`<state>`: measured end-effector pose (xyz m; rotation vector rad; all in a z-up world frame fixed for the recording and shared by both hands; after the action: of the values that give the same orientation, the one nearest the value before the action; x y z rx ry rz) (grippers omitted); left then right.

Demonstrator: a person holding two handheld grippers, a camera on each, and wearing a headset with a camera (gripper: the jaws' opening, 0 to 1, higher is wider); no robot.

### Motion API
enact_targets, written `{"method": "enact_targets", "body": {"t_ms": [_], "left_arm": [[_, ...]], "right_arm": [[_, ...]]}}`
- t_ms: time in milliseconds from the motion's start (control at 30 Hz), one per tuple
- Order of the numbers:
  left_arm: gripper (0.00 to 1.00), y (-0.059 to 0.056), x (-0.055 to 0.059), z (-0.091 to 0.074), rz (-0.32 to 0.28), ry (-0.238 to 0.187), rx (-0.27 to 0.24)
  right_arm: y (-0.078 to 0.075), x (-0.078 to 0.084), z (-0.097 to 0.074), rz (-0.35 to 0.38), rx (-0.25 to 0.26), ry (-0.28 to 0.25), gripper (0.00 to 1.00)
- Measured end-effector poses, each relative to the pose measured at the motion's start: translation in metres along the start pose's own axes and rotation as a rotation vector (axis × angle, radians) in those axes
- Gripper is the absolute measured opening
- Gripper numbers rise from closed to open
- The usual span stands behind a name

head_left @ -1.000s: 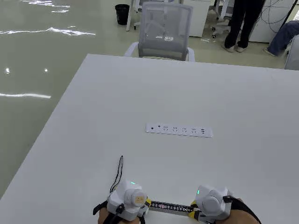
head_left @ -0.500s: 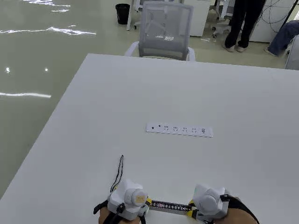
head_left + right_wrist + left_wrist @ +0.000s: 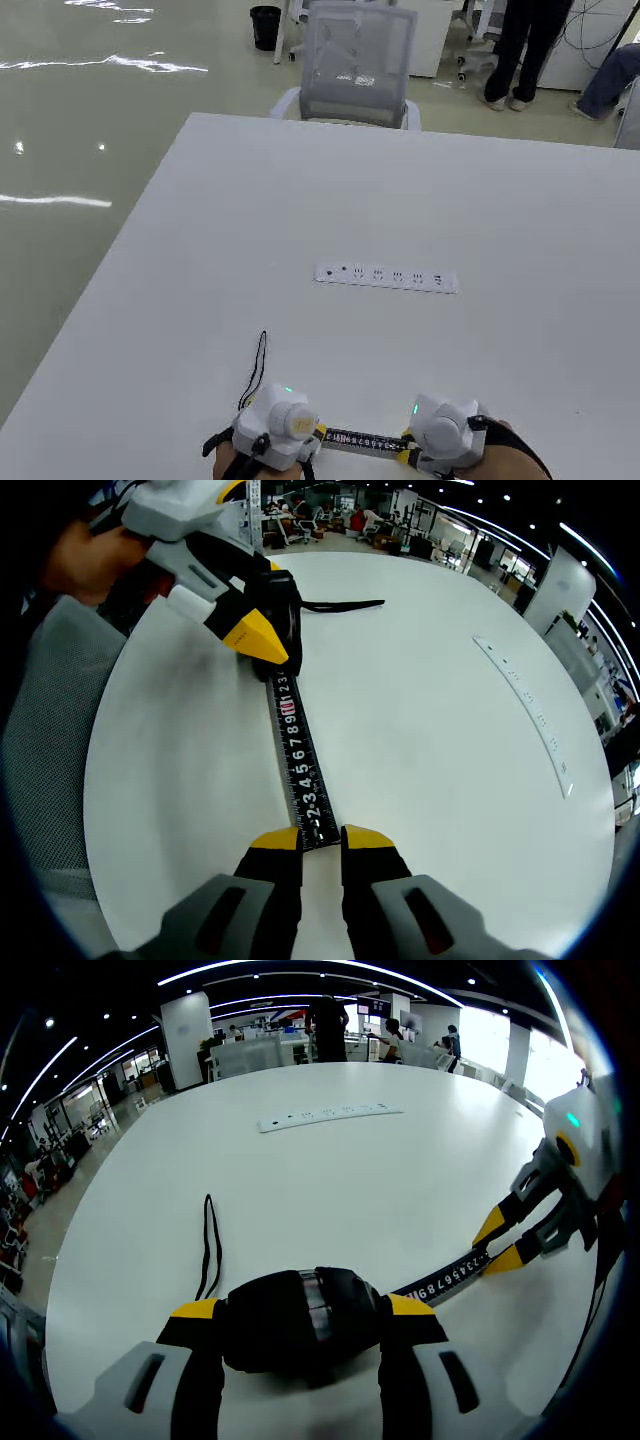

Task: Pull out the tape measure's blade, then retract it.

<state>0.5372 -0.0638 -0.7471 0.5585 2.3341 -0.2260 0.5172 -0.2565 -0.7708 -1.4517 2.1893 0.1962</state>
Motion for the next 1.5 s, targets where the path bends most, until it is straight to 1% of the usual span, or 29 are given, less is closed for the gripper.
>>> {"method": "enact_targets", "body": {"t_ms": [367,700,1167,1233,1400,1500], "left_arm": [[0.59,0.0,0.0,0.0,0.002,-0.007,-0.002],[0.59,0.001,0.0,0.001,0.003,-0.002,0.003],[0.59,0.0,0.001,0.001,0.011,0.0,-0.001],[0.59,0.001,0.001,0.001,0.012,0.001,0.001],[0.59,0.0,0.001,0.001,0.012,0.001,-0.001],[0.59,0.001,0.001,0.002,0.013,0.001,0.0]], "right_arm": [[0.002,-0.006,0.004,0.006,-0.011,-0.004,0.12],[0.003,-0.015,0.008,-0.003,-0.017,-0.006,0.12],[0.006,-0.021,0.012,0.001,-0.023,-0.008,0.12],[0.006,-0.021,0.016,0.0,-0.025,-0.01,0.12],[0.008,-0.024,0.013,-0.009,-0.027,-0.008,0.12],[0.008,-0.024,0.014,-0.007,-0.03,-0.007,0.12]]}}
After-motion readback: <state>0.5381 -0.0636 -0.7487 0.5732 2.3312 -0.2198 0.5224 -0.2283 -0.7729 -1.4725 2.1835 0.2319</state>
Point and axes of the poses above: the centre of the closed fingertips' face, and the gripper's own axes: z roughly forward along the fingers, y roughly to its left, x roughly out of its underside, the point moved 5 cm from there along -z, roughly backward along the fingers, and after that the axes turned 6 degrees about x, right-handed, at the moved point
